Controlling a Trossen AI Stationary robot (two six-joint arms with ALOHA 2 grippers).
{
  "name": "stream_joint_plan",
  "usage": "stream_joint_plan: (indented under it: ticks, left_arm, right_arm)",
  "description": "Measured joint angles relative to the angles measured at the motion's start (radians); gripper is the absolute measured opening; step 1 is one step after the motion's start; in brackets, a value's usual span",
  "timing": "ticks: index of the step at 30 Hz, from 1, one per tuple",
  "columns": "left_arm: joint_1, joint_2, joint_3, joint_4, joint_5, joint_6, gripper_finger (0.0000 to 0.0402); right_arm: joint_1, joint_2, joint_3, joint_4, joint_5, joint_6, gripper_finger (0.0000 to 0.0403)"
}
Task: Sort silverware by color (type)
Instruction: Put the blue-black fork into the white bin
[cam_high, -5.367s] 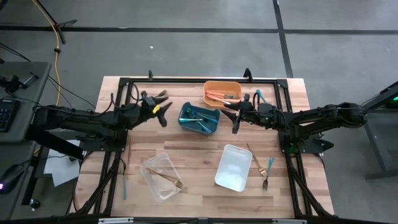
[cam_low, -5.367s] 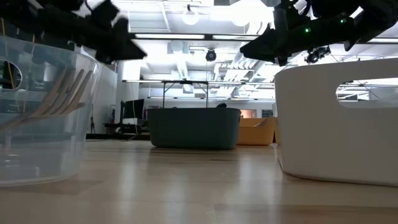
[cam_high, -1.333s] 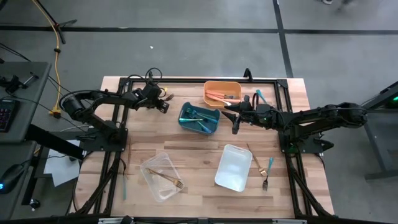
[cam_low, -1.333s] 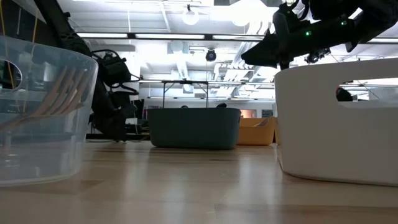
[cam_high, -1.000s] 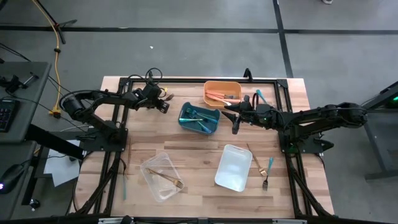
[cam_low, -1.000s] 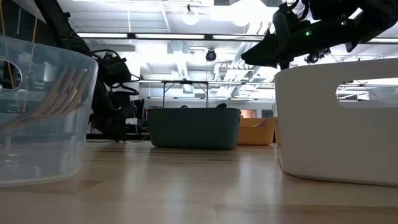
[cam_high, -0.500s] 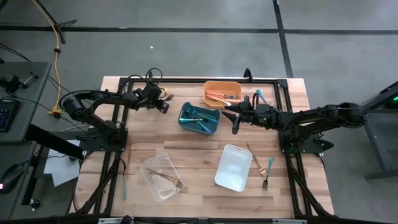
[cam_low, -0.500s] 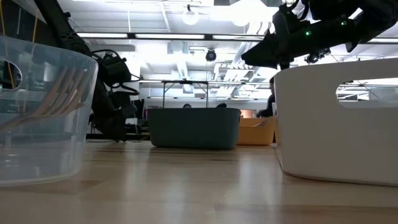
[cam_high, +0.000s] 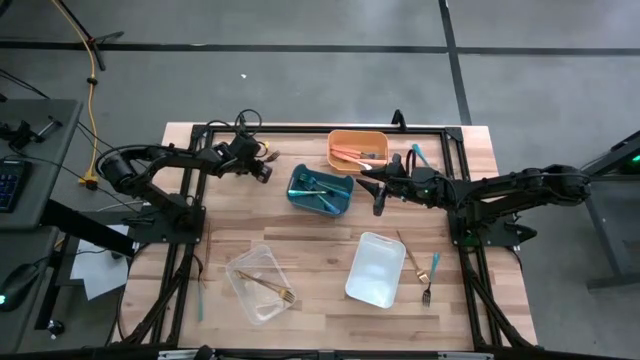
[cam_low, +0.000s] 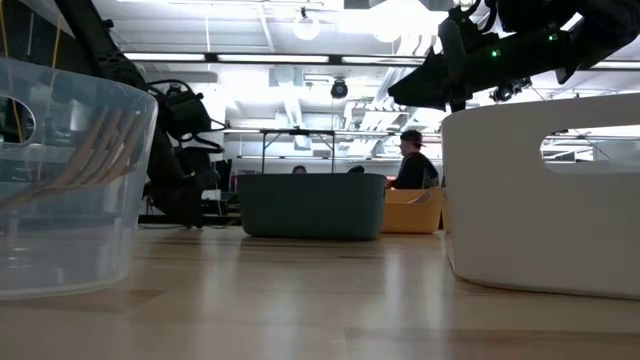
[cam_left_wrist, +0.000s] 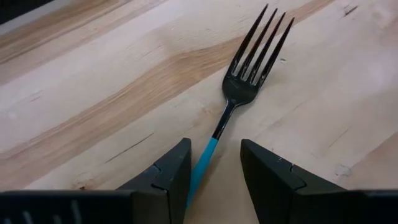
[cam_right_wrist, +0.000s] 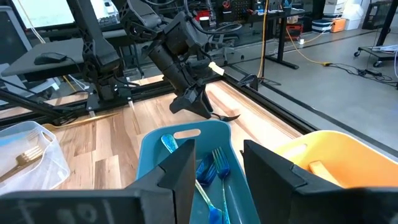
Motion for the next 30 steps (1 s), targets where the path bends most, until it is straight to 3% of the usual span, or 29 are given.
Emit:
stream_joint_plan:
  ticks: [11,20,24,30]
  left_arm:
    - [-0.049,0.000,0.001,0.005,-0.018,0.199,0.0133]
    - [-0.097,0.000,0.001,-0.001,-0.012,0.260,0.0129]
    - [-0.098,0.000,0.002,-0.023,-0.003,0.269,0.0099]
    - [-0.101,-0.009,0.001,-0.032,-0.031,0.280,0.0014]
  right_arm:
    - [0.000,0.000,0.000,0.000,0.000,0.000,0.0129]
    - [0.000,0.000,0.000,0.000,0.000,0.000,0.0129]
    - [0.000,0.000,0.000,0.000,0.000,0.002,0.0129]
    - [0.000,0.000,0.000,0.000,0.000,0.000,0.0129]
